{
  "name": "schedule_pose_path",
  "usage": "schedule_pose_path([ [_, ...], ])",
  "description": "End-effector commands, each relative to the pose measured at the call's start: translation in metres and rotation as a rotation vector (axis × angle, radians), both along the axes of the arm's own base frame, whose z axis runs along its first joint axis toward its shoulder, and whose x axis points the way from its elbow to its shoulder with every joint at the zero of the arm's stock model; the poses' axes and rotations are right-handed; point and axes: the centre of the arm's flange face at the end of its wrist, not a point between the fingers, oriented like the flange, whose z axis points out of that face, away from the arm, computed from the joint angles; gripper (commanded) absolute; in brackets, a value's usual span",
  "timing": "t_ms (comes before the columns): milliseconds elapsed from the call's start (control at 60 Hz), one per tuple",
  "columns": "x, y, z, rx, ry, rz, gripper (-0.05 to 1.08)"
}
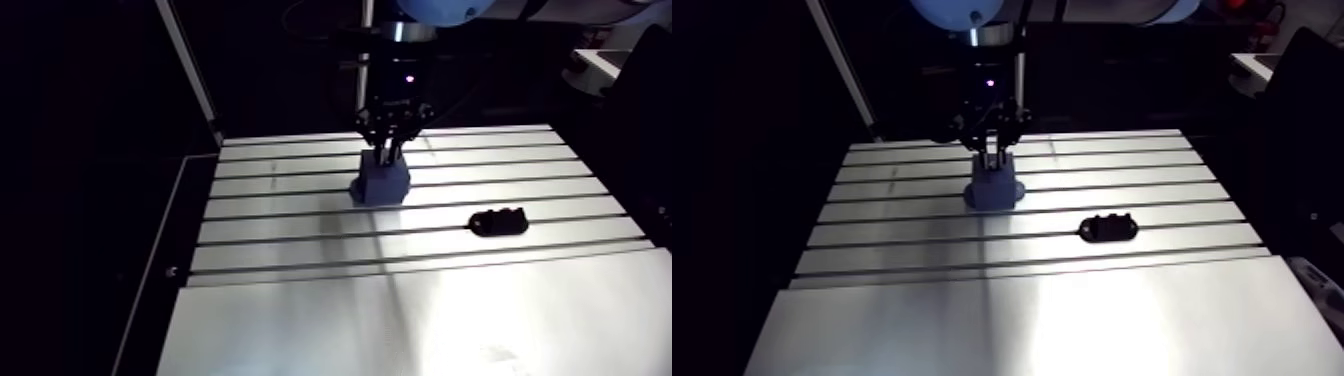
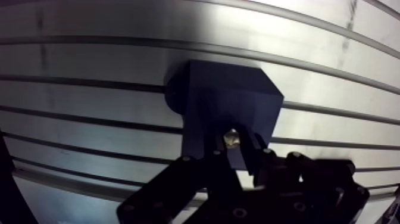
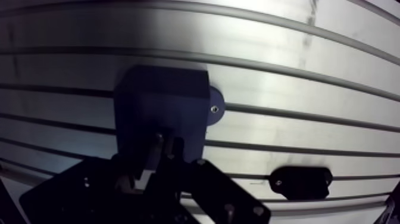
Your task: Pick up the M10 bolt and insert it into the hex recess until seated.
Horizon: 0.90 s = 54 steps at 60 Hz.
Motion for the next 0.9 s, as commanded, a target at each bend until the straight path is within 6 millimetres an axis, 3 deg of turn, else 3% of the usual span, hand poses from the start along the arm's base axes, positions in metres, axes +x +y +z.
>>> schedule_pose_path([
  [17,0.0000,0.0000,0.0000,0.000,0.000,0.000,0.71],
  [900,-0.0007,0.0004,-0.0039,-0.008,-0.022,0.062,0.75],
])
